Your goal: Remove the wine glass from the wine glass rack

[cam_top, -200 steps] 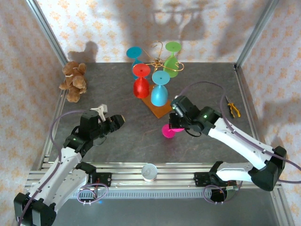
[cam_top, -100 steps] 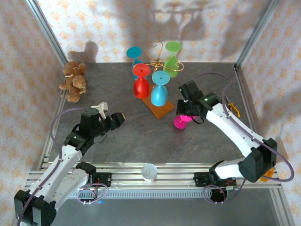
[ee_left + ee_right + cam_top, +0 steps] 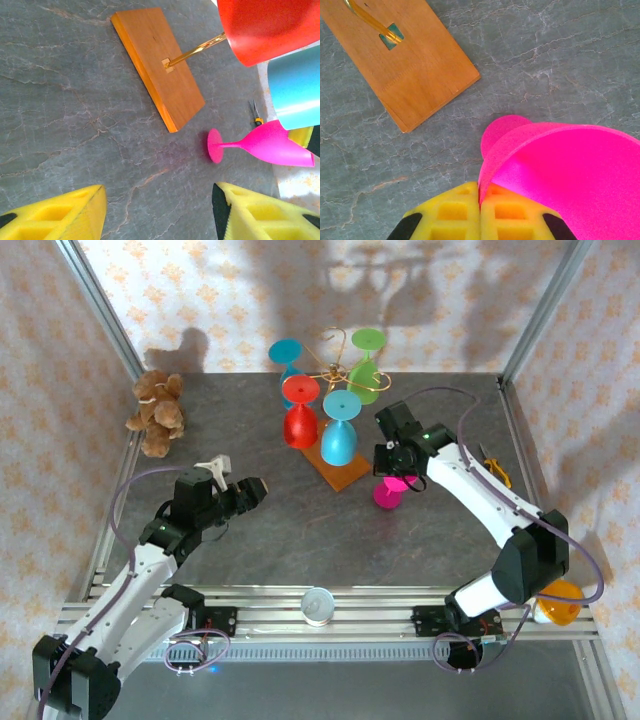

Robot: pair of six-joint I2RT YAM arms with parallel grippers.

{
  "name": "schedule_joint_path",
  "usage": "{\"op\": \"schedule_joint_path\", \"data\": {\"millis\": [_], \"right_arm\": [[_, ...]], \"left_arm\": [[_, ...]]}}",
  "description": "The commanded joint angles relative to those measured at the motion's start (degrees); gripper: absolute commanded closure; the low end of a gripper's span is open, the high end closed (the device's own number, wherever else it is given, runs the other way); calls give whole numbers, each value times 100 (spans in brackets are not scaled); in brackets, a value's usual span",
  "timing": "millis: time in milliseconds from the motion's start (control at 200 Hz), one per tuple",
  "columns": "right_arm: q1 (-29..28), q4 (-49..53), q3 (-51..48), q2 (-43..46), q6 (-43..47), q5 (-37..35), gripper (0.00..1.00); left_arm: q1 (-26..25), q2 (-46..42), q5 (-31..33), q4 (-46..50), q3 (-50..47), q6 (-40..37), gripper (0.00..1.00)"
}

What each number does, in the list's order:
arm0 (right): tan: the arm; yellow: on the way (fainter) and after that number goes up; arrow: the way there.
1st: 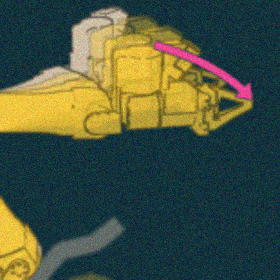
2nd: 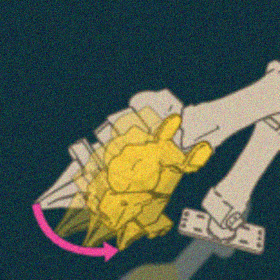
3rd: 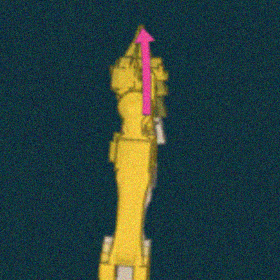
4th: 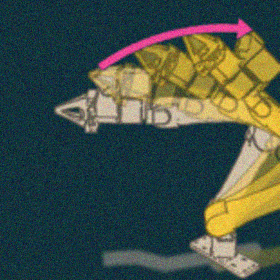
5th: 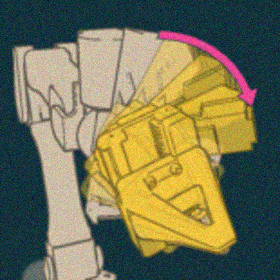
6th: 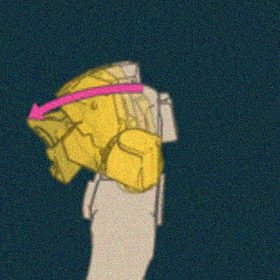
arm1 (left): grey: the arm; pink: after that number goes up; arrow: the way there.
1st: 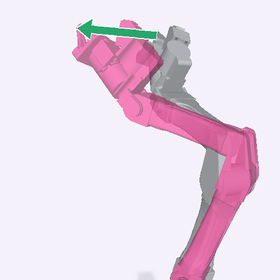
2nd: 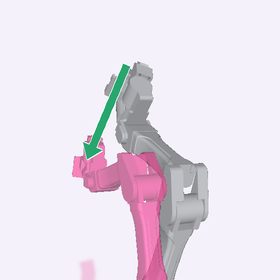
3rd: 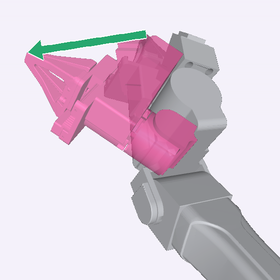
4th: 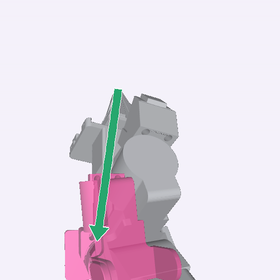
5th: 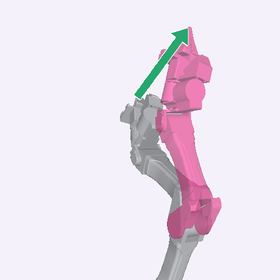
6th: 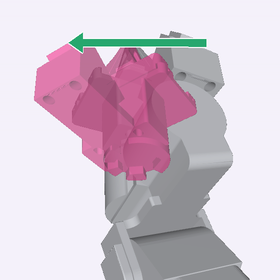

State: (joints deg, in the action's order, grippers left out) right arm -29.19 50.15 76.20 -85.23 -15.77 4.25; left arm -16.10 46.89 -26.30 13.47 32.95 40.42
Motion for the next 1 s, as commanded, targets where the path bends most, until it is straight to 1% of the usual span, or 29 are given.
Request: {"op": "schedule_joint_path", "data": {"millis": [0, 40, 330, 561, 726, 846, 996], "right_arm": [[19, 23, 125, -55, 65, -173, 99], [19, 8, 116, -63, 66, -162, 96], [16, -40, 113, -225, 30, -87, 90], [19, -76, 156, -161, 14, -71, 72], [19, 48, 354, -32, 11, -57, 65], [26, 85, 480, 211, -16, 32, 62], [117, 110, 584, 595, -117, 277, 62]], "left_arm": [[19, 13, 99, -240, 27, -50, 42], [21, 13, 105, -240, 36, -52, 42], [19, 29, 113, -205, 58, -64, 42], [19, 26, 124, -192, 62, -70, 41], [19, 30, 98, -245, 71, -43, 41], [19, 30, 59, -231, 167, -43, 41], [19, 27, 36, -201, 364, -52, 41]]}}
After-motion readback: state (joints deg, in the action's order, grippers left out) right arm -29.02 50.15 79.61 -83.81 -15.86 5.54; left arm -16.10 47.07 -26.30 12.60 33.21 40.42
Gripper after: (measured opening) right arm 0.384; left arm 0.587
